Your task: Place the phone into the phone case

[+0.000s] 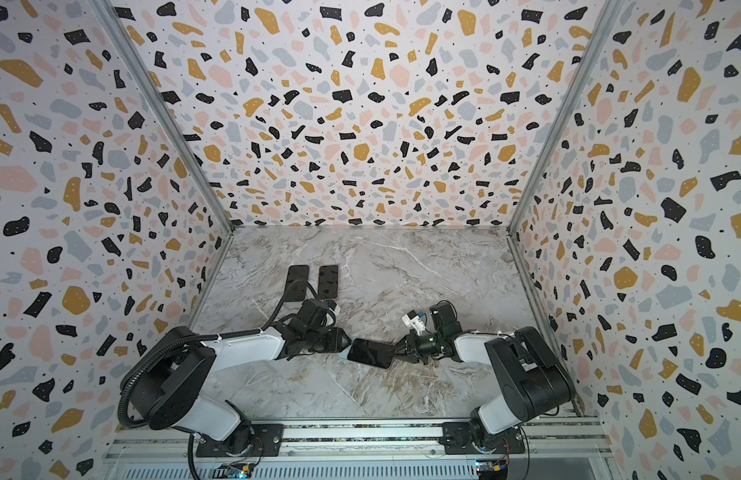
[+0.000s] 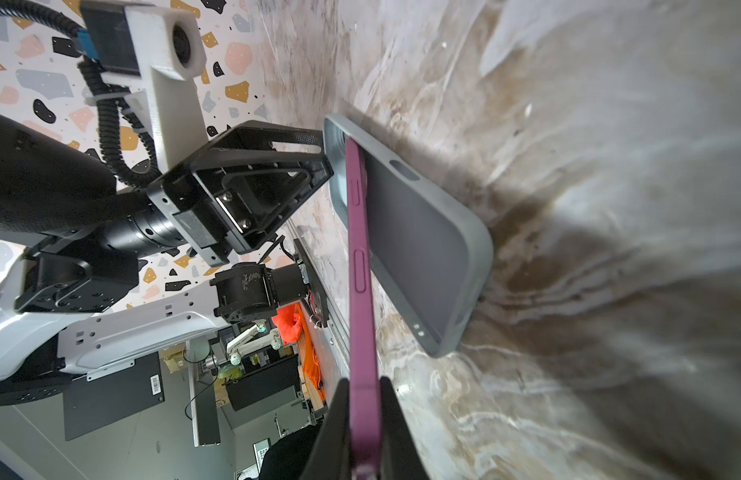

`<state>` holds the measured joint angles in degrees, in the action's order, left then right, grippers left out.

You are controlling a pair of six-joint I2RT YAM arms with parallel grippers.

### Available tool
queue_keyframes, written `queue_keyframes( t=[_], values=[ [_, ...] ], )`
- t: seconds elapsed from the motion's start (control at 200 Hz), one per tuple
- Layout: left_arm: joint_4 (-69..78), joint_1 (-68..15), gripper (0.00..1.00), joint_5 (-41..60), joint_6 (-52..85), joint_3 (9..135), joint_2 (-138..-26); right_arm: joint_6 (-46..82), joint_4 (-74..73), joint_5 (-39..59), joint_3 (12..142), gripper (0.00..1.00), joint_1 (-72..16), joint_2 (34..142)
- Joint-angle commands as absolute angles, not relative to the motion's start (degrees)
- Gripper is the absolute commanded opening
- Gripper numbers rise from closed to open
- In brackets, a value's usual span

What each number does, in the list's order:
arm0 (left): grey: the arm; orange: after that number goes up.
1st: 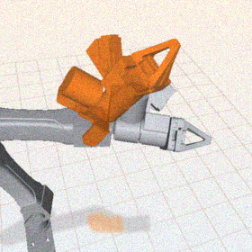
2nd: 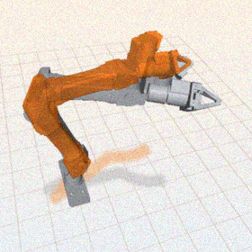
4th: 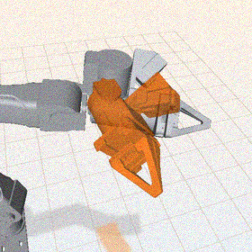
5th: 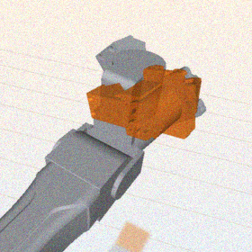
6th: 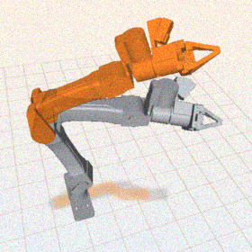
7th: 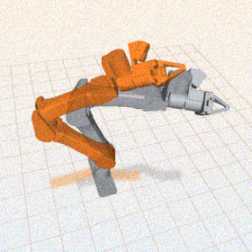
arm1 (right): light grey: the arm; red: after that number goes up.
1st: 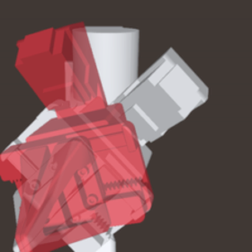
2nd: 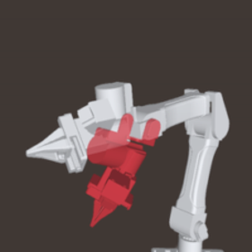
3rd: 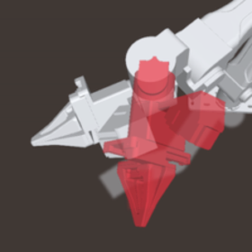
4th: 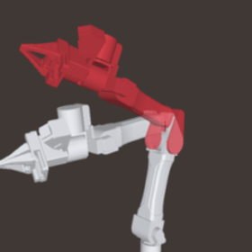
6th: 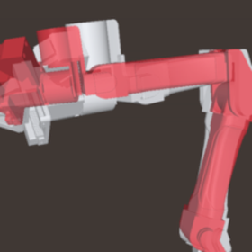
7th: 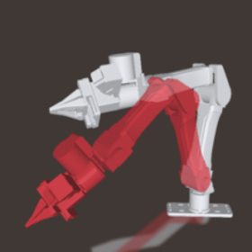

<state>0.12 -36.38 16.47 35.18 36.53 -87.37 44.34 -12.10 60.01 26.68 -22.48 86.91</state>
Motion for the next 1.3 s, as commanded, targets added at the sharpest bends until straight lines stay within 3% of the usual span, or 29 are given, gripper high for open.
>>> queue_keyframes(
  t=[0.0,1.291],
  values=[
    [-2.4,-36.1,0.46,16.0,35.7,36.5,-86.0,42.3,-5.8,56.7,27.6,0.0,-23.2,87.6],
    [4.9,-36.1,0.44,20.8,38.1,35.0,-89.4,34.0,2.3,57.0,38.3,0.0,-27.4,97.0]
  ],
)
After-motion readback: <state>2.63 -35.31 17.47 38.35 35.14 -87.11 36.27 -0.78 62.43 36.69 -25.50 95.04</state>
